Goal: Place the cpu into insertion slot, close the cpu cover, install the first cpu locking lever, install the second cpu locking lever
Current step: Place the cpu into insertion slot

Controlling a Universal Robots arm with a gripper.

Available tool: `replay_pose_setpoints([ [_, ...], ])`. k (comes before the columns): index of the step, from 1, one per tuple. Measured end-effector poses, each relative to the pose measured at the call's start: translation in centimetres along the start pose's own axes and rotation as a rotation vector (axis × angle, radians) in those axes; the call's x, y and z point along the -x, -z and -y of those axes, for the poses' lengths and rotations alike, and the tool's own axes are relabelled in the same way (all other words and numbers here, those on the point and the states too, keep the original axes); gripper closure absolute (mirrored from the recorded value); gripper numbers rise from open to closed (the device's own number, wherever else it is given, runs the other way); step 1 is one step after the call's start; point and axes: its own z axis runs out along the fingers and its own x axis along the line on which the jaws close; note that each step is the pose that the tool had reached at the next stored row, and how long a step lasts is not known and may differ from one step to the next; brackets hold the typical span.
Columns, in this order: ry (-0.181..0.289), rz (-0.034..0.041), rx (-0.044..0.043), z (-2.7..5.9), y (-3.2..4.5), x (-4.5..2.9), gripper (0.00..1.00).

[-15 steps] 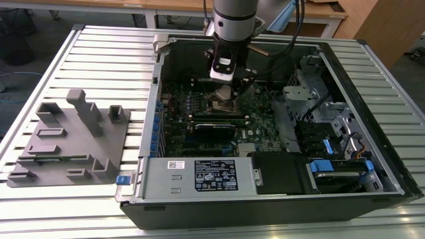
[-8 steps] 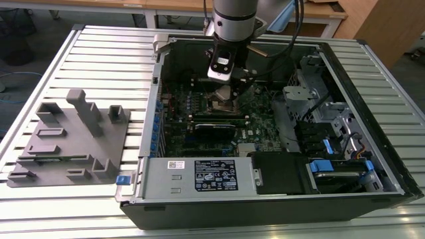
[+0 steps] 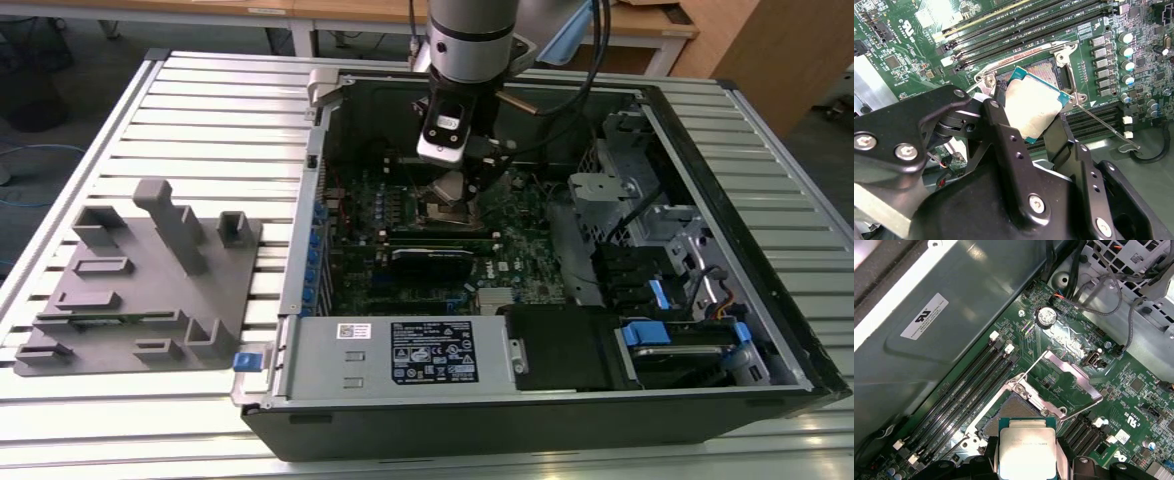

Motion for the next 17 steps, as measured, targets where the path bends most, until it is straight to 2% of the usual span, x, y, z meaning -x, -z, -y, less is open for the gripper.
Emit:
replay_pose_setpoints([
  [9, -0.022, 0.0017, -0.0003, 0.00, -0.01, 0.00, 0.46],
  [17, -0.142, 0.0105, -0.0024, 0.00, -0.08, 0.00, 0.46],
])
